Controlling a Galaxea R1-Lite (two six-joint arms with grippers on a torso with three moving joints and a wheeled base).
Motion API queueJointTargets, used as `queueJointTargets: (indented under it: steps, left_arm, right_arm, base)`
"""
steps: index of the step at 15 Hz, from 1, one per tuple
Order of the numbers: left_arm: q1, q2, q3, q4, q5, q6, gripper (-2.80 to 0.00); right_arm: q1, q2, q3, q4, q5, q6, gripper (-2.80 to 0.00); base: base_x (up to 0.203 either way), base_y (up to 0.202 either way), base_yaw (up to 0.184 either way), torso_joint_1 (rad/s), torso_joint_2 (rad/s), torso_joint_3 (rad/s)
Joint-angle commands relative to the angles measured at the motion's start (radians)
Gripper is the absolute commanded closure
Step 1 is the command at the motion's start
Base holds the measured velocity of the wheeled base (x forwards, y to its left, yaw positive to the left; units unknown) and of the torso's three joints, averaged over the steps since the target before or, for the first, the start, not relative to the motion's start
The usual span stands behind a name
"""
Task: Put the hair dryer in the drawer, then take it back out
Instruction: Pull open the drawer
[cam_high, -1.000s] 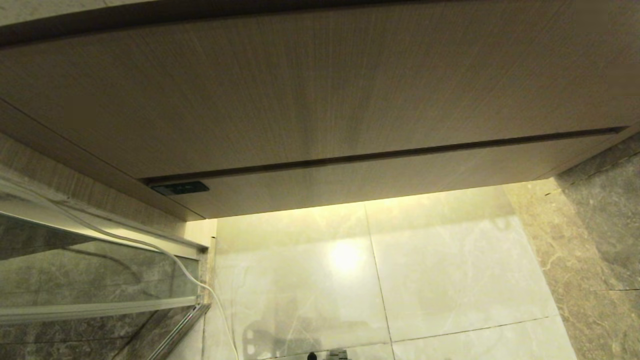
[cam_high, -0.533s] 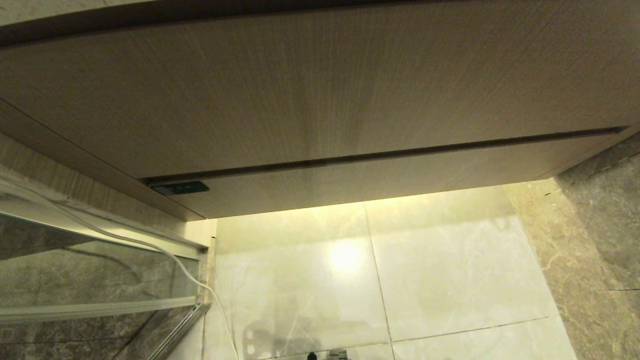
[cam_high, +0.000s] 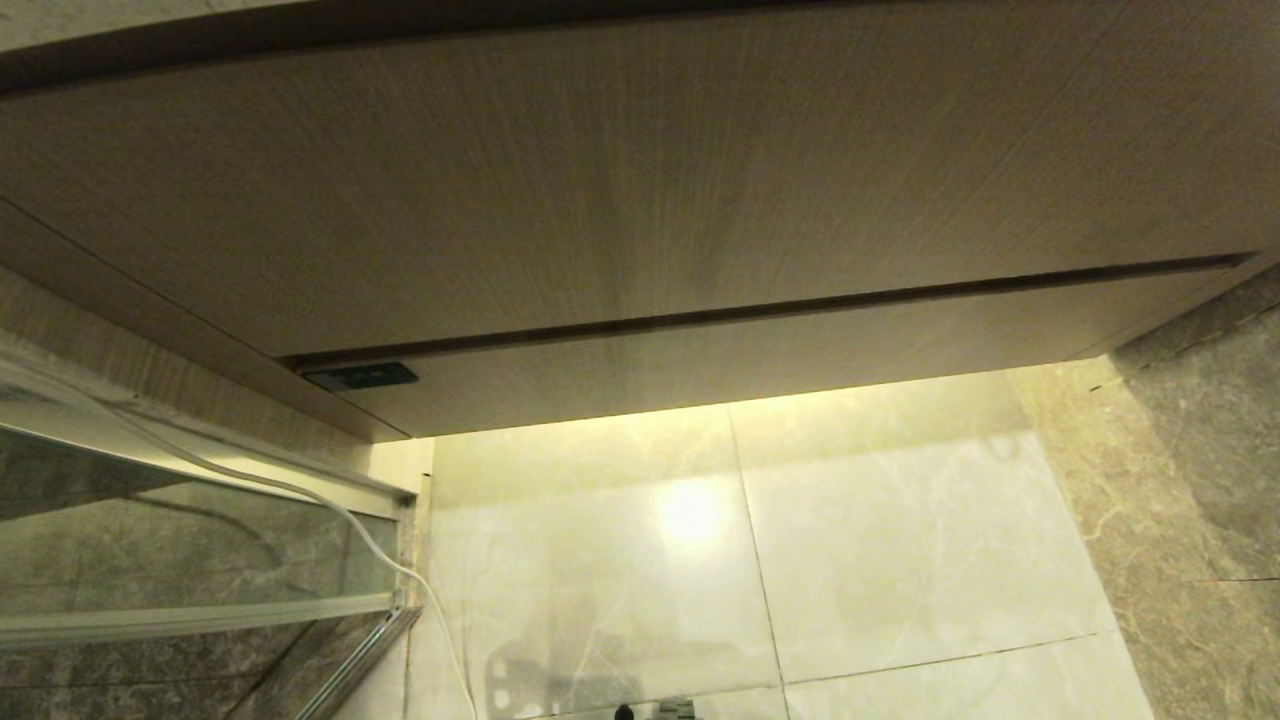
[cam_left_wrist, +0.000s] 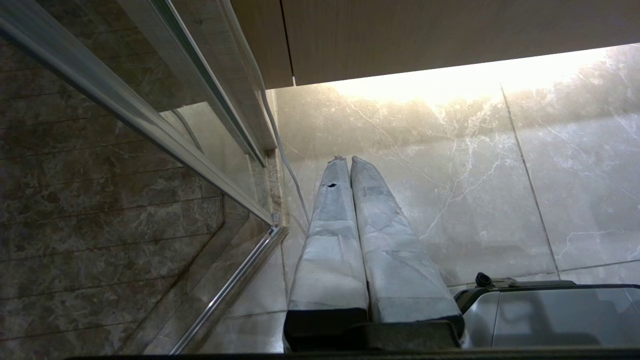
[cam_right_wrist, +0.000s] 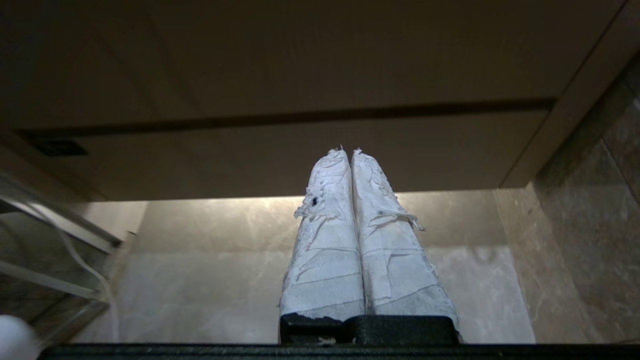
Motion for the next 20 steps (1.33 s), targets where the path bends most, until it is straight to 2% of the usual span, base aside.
queueJointTargets:
  steps: [1, 3, 4, 5, 7, 9, 11, 12, 15, 17, 18, 20]
  left_arm:
    - [-0.001, 0.000, 0.001, 0.000, 0.000, 0.000, 0.00]
    - [0.000, 0.000, 0.000, 0.000, 0.000, 0.000, 0.00]
    - [-0.001, 0.000, 0.000, 0.000, 0.000, 0.000, 0.00]
    - [0.000, 0.000, 0.000, 0.000, 0.000, 0.000, 0.00]
    - [-0.001, 0.000, 0.000, 0.000, 0.000, 0.000, 0.00]
    - [0.000, 0.000, 0.000, 0.000, 0.000, 0.000, 0.00]
    - [0.000, 0.000, 0.000, 0.000, 0.000, 0.000, 0.00]
    - [0.000, 0.000, 0.000, 0.000, 0.000, 0.000, 0.00]
    - [-0.001, 0.000, 0.000, 0.000, 0.000, 0.000, 0.00]
    - [0.000, 0.000, 0.000, 0.000, 0.000, 0.000, 0.00]
    - [0.000, 0.000, 0.000, 0.000, 0.000, 0.000, 0.00]
    - [-0.001, 0.000, 0.000, 0.000, 0.000, 0.000, 0.00]
  right_arm:
    - [0.002, 0.163, -0.351, 0.334, 0.047, 0.017, 0.00]
    - [0.026, 0.360, -0.559, 0.547, 0.113, 0.034, 0.00]
    - [0.042, 0.449, -0.610, 0.615, 0.141, 0.041, 0.00]
    - [0.075, 0.536, -0.639, 0.667, 0.195, 0.043, 0.00]
    - [0.209, 0.644, -0.648, 0.716, 0.293, 0.015, 0.00]
    - [0.251, 0.742, -0.614, 0.718, 0.332, -0.153, 0.00]
    - [0.258, 0.803, -0.552, 0.706, 0.338, -0.263, 0.00]
    - [0.258, 0.834, -0.544, 0.712, 0.322, -0.287, -2.80]
    - [0.261, 0.904, -0.484, 0.685, 0.171, -0.389, -2.80]
    - [0.263, 0.928, -0.444, 0.597, 0.104, -0.435, -2.80]
    - [0.272, 0.939, -0.420, 0.521, 0.042, -0.491, -2.80]
    - [0.288, 0.963, -0.349, 0.404, -0.093, -0.685, -2.80]
  base:
    - [0.000, 0.000, 0.000, 0.000, 0.00, 0.000]
    - [0.000, 0.000, 0.000, 0.000, 0.00, 0.000]
    - [0.000, 0.000, 0.000, 0.000, 0.00, 0.000]
    - [0.000, 0.000, 0.000, 0.000, 0.00, 0.000]
    - [0.000, 0.000, 0.000, 0.000, 0.00, 0.000]
    - [0.000, 0.000, 0.000, 0.000, 0.00, 0.000]
    - [0.000, 0.000, 0.000, 0.000, 0.00, 0.000]
    - [0.000, 0.000, 0.000, 0.000, 0.00, 0.000]
    - [0.000, 0.000, 0.000, 0.000, 0.00, 0.000]
    - [0.000, 0.000, 0.000, 0.000, 0.00, 0.000]
    - [0.000, 0.000, 0.000, 0.000, 0.00, 0.000]
    - [0.000, 0.000, 0.000, 0.000, 0.00, 0.000]
